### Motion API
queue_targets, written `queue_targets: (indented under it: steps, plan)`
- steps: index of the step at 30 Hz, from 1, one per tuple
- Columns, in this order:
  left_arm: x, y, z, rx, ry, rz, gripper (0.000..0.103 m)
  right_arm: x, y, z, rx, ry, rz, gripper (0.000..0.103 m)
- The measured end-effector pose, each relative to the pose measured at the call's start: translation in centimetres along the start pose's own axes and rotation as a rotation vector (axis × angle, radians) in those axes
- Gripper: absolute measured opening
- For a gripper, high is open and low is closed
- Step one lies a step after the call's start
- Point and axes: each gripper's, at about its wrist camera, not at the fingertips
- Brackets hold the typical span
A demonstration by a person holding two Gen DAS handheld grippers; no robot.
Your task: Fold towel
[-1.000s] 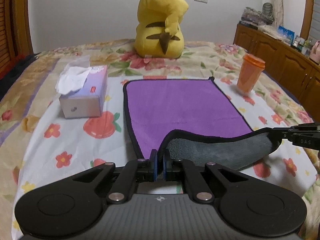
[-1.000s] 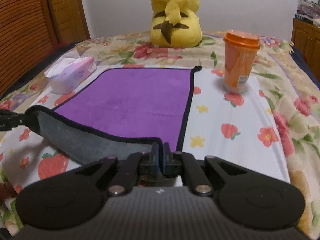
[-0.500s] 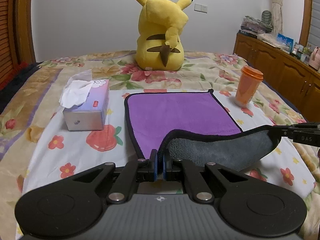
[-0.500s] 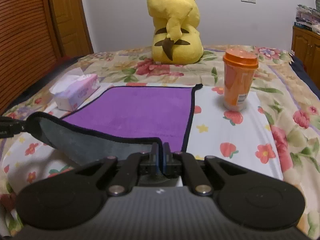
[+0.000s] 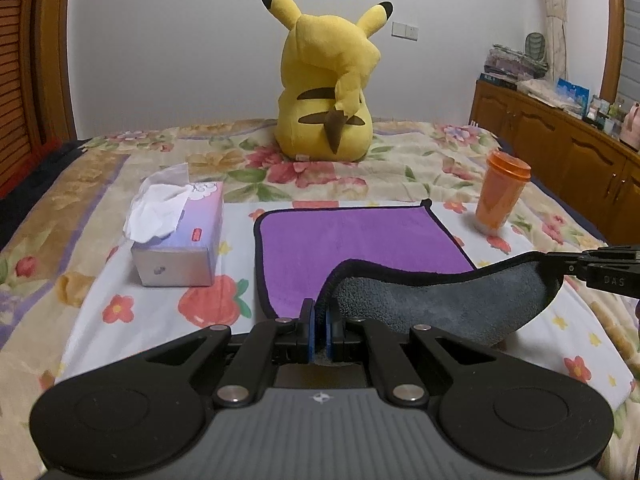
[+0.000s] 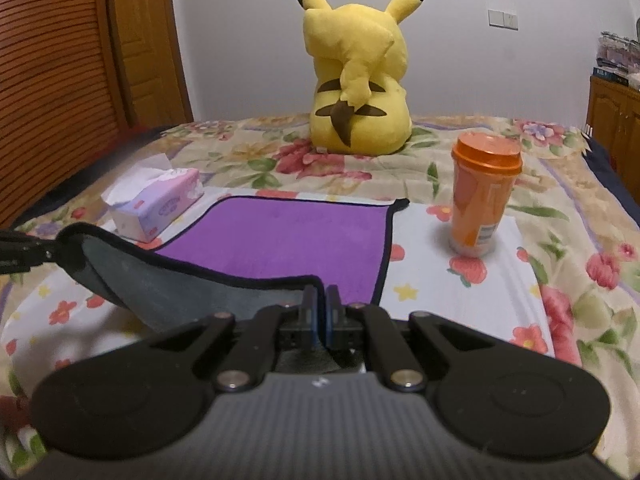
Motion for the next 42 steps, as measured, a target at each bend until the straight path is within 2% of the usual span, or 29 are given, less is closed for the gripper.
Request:
queue_targets:
  steps: [17, 31, 42]
  plan:
    - [0.1, -0.7, 1.4, -0.026, -0.025, 0.007, 0.007, -0.9, -0.7, 1.0, -0.034, -0.011, 0.011, 0.005]
    - [0.5, -1.7, 3.3, -0.051, -0.020, -0.017, 0.007, -0.7, -1.1, 2.1, -0.089, 0.036, 0.000, 0.005]
    - [1.2, -3.0, 4.3, -0.065, -0.035, 0.009, 0.007, -0.8, -2.2, 3.2, -0.131, 0.077, -0.009, 0.005]
Point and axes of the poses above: each gripper's, at about its wrist camera, not at the fingertips, and y roughly against the way its jaws point, x to its left, z to its top
